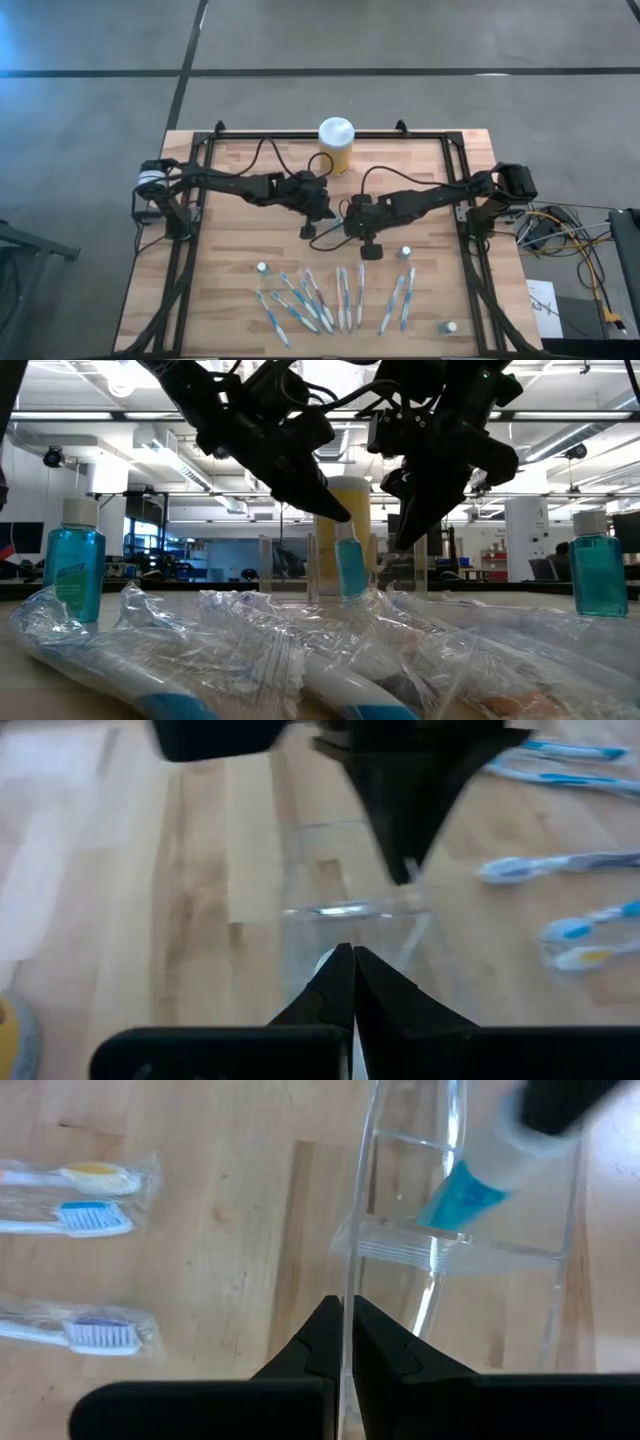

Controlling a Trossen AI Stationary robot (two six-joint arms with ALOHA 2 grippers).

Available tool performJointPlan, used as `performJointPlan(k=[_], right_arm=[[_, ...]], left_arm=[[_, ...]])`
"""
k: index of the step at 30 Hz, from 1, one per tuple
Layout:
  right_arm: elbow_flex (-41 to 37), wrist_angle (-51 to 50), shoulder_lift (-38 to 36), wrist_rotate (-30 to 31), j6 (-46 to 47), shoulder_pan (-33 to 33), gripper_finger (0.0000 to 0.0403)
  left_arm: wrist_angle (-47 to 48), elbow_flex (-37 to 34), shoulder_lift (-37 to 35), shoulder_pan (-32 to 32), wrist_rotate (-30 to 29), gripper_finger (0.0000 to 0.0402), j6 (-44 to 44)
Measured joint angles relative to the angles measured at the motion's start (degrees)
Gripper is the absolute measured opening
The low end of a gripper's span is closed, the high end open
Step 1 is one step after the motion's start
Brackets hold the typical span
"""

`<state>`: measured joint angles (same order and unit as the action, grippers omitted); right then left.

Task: Pick & Place toothbrushing station
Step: Put the blue mouthwash into the transparent organizer

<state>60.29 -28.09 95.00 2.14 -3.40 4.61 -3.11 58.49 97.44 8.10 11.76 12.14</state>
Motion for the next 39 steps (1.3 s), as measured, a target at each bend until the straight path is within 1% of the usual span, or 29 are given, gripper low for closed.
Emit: performJointPlan(k=[9,19,26,33,39], right_arm=[[0.0,0.1,0.0,0.2,0.4,0.4,0.0008],[-0.1,0.4,0.8,0.4,0.9,0.8,0.0008],[-0.1,0.6,1.0,0.4,1.3,0.8,0.0008],[0.2,0.3,1.0,0.4,1.5,0.8,0.0008],[0.2,0.3,1.0,0.4,1.5,0.8,0.0008]], left_arm=[[-0.8,1.2,2.3,0.0,0.2,0.0006,0.3],[-2.0,1.0,2.4,0.0,0.3,0.0003,0.3],[-1.9,1.0,2.1,0.0,0.8,0.0022,0.3],[-1.9,0.9,1.7,0.0,2.4,0.0025,1.3],[-1.7,0.8,1.1,0.0,2.5,0.0025,1.4]])
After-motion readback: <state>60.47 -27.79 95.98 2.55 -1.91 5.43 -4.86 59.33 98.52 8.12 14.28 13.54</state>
